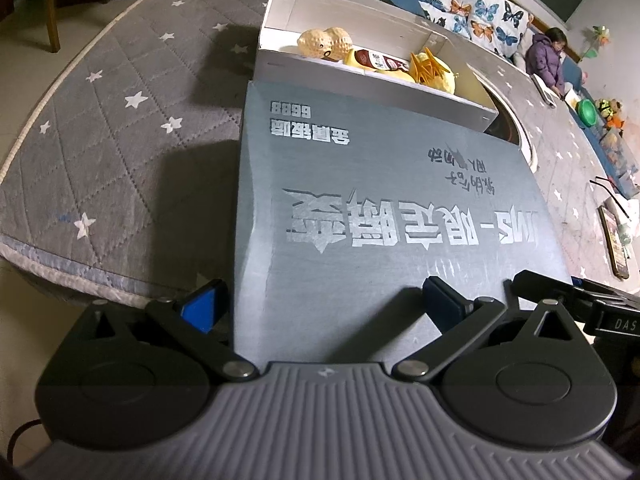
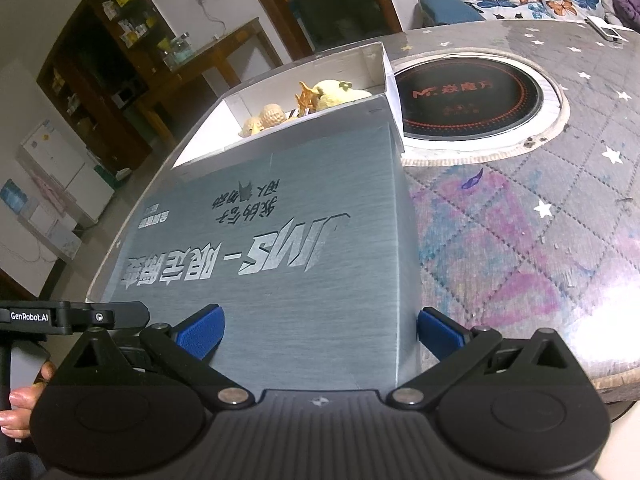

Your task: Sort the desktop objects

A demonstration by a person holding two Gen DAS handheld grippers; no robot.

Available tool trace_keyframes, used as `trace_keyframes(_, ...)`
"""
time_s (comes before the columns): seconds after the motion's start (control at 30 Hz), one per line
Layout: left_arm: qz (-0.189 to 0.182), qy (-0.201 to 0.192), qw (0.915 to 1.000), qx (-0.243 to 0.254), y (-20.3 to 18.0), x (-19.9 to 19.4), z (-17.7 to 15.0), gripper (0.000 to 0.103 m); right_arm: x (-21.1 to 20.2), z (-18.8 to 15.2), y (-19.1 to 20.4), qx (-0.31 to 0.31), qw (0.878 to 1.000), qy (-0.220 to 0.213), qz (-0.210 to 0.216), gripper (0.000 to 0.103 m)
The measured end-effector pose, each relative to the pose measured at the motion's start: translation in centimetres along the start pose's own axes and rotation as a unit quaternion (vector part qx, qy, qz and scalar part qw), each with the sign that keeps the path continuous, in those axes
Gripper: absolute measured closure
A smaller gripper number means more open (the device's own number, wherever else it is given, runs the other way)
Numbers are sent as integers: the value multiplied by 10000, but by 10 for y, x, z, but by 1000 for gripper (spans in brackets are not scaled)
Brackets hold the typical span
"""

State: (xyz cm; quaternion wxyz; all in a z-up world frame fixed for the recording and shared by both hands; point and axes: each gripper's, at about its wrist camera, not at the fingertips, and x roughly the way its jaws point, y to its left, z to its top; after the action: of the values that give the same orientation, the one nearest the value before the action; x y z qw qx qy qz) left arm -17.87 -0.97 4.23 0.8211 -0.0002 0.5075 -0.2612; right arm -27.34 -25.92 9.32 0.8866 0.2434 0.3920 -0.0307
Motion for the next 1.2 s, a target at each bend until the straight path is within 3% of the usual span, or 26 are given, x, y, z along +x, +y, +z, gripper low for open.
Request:
trace_keyframes(0.3,-7,-100,9999,59,-1,-5,-1,1,-1,-1,0,-16,10000,-33,24,0)
trace_keyframes(0.83,-278,-1036,9934,414,-9,-54,3,1,-41,4,20,-267,9976,-629,75,0)
trace_keyframes(1.2,-201,-1611,9860,379,-15,-49,63,1,-39,54,33,-643,9905,-1210,117,0)
